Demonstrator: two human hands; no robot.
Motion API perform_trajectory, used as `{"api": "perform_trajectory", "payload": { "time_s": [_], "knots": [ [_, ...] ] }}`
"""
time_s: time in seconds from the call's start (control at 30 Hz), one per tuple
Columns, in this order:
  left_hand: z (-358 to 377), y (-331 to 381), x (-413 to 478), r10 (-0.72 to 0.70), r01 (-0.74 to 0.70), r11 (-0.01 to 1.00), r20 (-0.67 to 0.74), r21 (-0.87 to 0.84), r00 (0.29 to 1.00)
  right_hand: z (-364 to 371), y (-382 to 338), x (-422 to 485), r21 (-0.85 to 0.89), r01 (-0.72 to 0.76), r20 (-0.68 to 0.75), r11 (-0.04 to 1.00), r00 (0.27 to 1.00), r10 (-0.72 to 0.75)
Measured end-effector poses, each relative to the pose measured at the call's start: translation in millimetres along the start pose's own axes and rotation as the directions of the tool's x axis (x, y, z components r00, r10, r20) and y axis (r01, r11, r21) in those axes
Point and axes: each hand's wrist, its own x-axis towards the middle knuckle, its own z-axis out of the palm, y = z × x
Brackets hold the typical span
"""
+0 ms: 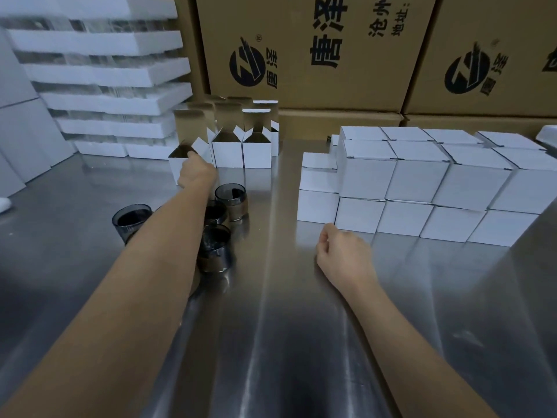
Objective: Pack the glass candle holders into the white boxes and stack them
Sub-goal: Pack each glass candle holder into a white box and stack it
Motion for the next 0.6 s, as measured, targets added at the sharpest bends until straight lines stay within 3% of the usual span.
{"api": "perform_trajectory", "payload": {
  "time_s": [0.1,0.27,0.4,0.5,0.6],
  "knots": [
    [-1,1,7,0.016,-0.016,1.0,-0.018,-0.012,1.0,0,-1,1,-0.014,-0.006,-0.009,1.0,1.0,0.006],
    [-14,30,-8,0.061,-0.081,0.992,-0.185,-0.102,0.981,-4,-3,2,0.023,-0.036,0.004,0.999,0.999,0.036],
    [-27,54,-43,0.132,-0.18,0.936,-0.173,-0.302,0.976,-5,-3,1,0.064,-0.038,-0.008,0.997,0.999,0.038],
    [-37,67,-92,0.225,-0.309,0.885,-0.262,-0.349,0.938,-7,-3,0,0.165,-0.03,-0.019,0.986,0.999,0.033],
    [-40,70,-154,0.335,-0.442,0.807,-0.312,-0.391,0.889,-15,-5,-8,0.424,0.012,-0.105,0.905,0.994,0.036]
  ]
}}
